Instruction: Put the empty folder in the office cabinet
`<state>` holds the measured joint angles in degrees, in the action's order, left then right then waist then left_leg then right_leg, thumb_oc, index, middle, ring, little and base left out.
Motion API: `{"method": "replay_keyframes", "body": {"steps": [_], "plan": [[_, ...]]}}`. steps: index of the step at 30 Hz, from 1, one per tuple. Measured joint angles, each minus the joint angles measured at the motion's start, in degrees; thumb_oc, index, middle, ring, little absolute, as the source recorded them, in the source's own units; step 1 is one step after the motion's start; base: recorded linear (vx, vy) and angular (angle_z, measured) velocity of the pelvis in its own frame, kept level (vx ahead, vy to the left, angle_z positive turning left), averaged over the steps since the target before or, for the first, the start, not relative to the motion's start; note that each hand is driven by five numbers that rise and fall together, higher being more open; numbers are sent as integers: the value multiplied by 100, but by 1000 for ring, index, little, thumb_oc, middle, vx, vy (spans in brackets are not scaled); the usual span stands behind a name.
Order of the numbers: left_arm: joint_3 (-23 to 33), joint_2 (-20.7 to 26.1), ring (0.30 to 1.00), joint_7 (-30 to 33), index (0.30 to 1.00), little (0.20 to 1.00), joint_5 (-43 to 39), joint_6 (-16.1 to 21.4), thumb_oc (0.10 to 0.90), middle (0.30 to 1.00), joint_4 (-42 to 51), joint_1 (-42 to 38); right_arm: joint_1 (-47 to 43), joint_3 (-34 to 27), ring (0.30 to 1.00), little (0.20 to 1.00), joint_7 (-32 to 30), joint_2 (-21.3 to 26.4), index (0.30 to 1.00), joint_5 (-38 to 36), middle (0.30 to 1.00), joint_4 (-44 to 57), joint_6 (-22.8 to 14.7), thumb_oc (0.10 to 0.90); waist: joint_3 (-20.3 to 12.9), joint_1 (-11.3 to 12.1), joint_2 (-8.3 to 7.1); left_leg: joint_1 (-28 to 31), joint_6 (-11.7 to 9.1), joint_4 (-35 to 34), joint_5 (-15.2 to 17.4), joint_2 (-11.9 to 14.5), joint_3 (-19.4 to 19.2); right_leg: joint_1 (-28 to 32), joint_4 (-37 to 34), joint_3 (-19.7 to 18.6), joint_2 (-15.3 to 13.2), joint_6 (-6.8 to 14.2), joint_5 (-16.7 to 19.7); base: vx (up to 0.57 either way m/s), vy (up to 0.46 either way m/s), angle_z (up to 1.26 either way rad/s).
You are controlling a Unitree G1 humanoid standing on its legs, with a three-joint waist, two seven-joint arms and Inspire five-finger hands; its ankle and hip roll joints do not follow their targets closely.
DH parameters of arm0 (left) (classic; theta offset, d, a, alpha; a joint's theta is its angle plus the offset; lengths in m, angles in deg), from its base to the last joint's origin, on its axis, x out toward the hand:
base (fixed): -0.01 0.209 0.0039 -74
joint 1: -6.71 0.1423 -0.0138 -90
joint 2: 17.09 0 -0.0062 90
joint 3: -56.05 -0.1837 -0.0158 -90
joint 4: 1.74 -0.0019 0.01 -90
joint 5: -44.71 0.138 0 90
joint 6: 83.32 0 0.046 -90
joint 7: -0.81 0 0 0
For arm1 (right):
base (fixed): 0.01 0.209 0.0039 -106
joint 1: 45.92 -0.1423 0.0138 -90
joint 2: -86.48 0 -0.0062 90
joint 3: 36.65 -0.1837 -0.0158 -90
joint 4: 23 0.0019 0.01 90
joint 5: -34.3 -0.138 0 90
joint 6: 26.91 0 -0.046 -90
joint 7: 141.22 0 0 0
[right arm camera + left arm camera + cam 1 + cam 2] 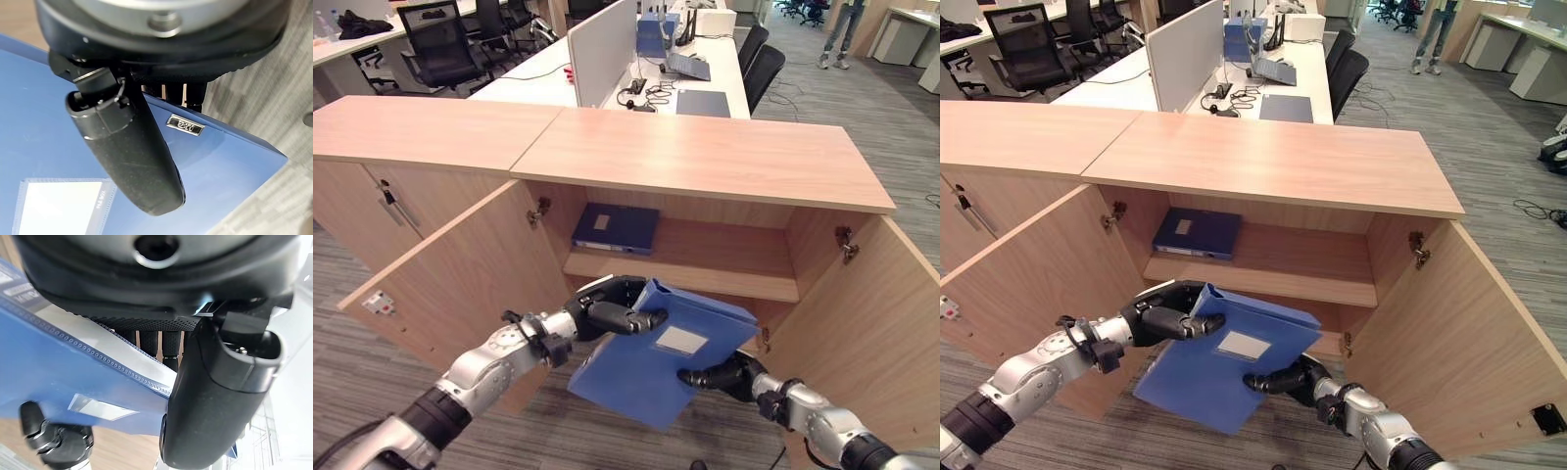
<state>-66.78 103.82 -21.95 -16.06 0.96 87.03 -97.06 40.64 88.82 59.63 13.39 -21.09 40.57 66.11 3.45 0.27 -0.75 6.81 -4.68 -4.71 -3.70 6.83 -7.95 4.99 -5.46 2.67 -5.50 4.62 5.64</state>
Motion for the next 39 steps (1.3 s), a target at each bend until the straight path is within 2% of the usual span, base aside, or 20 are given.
{"method": "replay_keyframes", "body": {"steps": [3, 4, 5, 6, 7, 9, 13, 15, 20, 21, 22, 24, 26, 27, 29, 32, 34, 36, 38, 39], "plan": [[21, -1, 300, -20, 300, 300, 75, 4, 400, 300, -1, 132, 341, -92, 300, 300, -7, -239, 300, -168, 300, 8, -29, 400, -2, -31, -2, -1, 0, -16, 0, -7, -2, -7, 0, -3, 3, -1, -1, 0, 0, 0], [23, -3, 422, -21, 422, 422, 89, 1, 482, 422, 0, 142, 484, -204, 300, 300, -9, -326, 300, -224, 300, 16, -49, 400, -4, -31, -2, -1, 1, -17, 0, -7, -5, -6, 0, -4, -3, -1, 0, 0, 0, 0], [26, -26, 646, -22, 646, 646, 102, -1, 631, 646, 0, 179, 602, -227, 300, 300, -29, -430, 300, -286, 300, 20, -106, 400, -5, -16, -5, -1, 1, -17, 0, -6, -4, -4, 0, -3, -1, -2, 0, 0, 0, 0], [36, -35, 836, -22, 836, 836, 147, 9, 758, 836, -25, 188, 678, -251, 300, 300, -40, -470, 300, -317, 300, 21, -135, 400, -12, -49, -3, -7, 1, -17, -1, -10, -8, -18, 1, -10, 4, -1, 0, 0, 0, 0], [108, -92, 900, -23, 900, 900, 149, 31, 800, 900, -63, 237, 804, -352, 300, 300, -39, -561, 300, -319, 300, 29, -218, 400, -25, -34, 2, -10, 2, -17, -1, -2, -11, -19, 1, -11, 1, -1, 0, 0, 0, 0], [241, -362, 900, 97, 900, 900, 263, 164, 800, 900, -286, 350, 1100, -518, 300, 300, -268, -939, 300, -472, 300, 18, -453, 400, -41, -51, 6, -11, 1, -17, -2, 1, -9, -20, 0, -10, -2, -16, -11, 0, 0, 0], [343, -622, 900, 335, 900, 900, 267, 252, 800, 900, -445, 332, 1176, -577, 300, 300, -533, -1205, 300, -880, 300, -42, -475, 400, -78, -156, -4, -49, 2, -17, -7, 3, 13, -46, 0, 4, -2, -20, -3, 7, -33, 3], [428, -871, 900, 456, 900, 900, 294, 367, 800, 900, -527, 333, 1384, -847, 300, 300, -613, -1461, 300, -1071, 300, -57, -503, 400, -148, -183, -9, -56, 2, -18, -7, 15, 26, -48, 0, 20, 3, -15, -11, 28, -75, 3], [1262, -1887, 900, 609, 900, 900, 751, 625, 800, 900, -1043, 722, 1591, -1553, 300, 300, -884, -2171, 300, -1671, 300, -88, -529, 400, -187, -328, 14, -62, 5, -18, -3, 29, 25, -55, 0, 21, 11, 24, -48, 20, -39, 0], [1256, -1963, 900, 721, 900, 900, 842, 637, 800, 900, -1193, 842, 1606, -1679, 300, 300, -1029, -2286, 300, -1745, 300, -108, -702, 400, -196, -340, 29, -68, 5, -18, 3, 22, 9, -72, 0, 5, 2, 20, -53, 14, -38, -4], [1305, -2059, 900, 718, 900, 900, 945, 639, 800, 900, -1340, 849, 1611, -1737, 300, 300, -1080, -2302, 300, -1770, 300, -122, -700, 400, -200, -333, 33, -67, 7, -19, 8, 35, -6, -76, 0, -12, 3, 14, -60, 2, -36, -5], [1633, -2659, 900, 823, 900, 900, 1044, 675, 800, 900, -2175, 1119, 1695, -2162, 300, 300, -1204, -2395, 300, -1958, 300, -229, -733, 400, -245, -340, 81, -68, 7, -18, 29, 29, -29, -88, 0, -29, 4, 0, -83, 8, -57, -5], [1790, -2940, 900, 951, 900, 900, 1052, 596, 800, 900, -3038, 1288, 1695, -2381, 300, 300, -1326, -2416, 300, -2075, 300, -413, -800, 400, -272, -349, 90, -106, 6, -17, 36, 47, -52, -138, 0, -51, 35, 0, -83, 7, -58, -8], [2119, -3299, 900, 1093, 900, 900, 1055, 586, 800, 900, -3870, 1239, 1667, -2496, 300, 300, -1334, -2423, 300, -2189, 300, -545, -815, 400, -281, -376, 100, -112, 6, -14, 35, 55, -70, -158, 0, -65, 37, -3, -84, 1, -31, -6], [2140, -3367, 900, 1385, 900, 900, 1201, 371, 800, 900, -4755, 1414, 1633, -2602, 300, 300, -1417, -2423, 300, -2375, 300, -609, -905, 400, -283, -503, 95, -164, -8, -4, 25, 97, -78, -215, 0, -67, 68, -3, -76, 23, -108, -6], [2766, -3722, 900, 1776, 900, 900, 1515, 332, 800, 900, -6425, 1496, 1379, -2733, 300, 300, -1422, -2412, 300, -2469, 300, -870, -913, 400, -285, -610, 68, -184, -22, 6, 17, 198, -114, -252, 0, -93, 189, -34, -87, 38, -100, -6], [3152, -3701, 900, 2040, 900, 900, 1698, 351, 800, 900, -6861, 1633, 1205, -2787, 300, 300, -1444, -2389, 300, -2478, 300, -1041, -919, 400, -286, -610, 43, -198, -39, 5, 9, 290, -92, -258, 0, -73, 272, -121, -115, 94, -137, 1], [3800, -3662, 900, 2028, 900, 900, 1717, 444, 800, 900, -7296, 1585, 1048, -2780, 300, 300, -1467, -2353, 300, -2486, 300, -1291, -871, 400, -354, -558, 67, -163, -124, 5, 49, 400, -134, -251, 0, -100, 397, -185, -133, 86, -136, -10], [3591, -3491, 900, 2249, 900, 900, 1730, 433, 800, 900, -7287, 1680, 1028, -2801, 300, 300, -1503, -2342, 300, -2487, 300, -1251, -899, 400, -357, -502, 121, -153, -152, 4, 34, 458, -132, -261, 0, -156, 453, -239, -99, 84, -267, -11], [3990, -3489, 900, 2197, 900, 900, 1815, 411, 800, 900, -7377, 1796, 1003, -2792, 300, 300, -1500, -2271, 300, -2454, 300, -1270, -819, 400, -355, -445, 206, -172, -234, 36, 79, 611, -164, -263, 84, -56, 584, -315, -150, -4, -178, -17]]}}
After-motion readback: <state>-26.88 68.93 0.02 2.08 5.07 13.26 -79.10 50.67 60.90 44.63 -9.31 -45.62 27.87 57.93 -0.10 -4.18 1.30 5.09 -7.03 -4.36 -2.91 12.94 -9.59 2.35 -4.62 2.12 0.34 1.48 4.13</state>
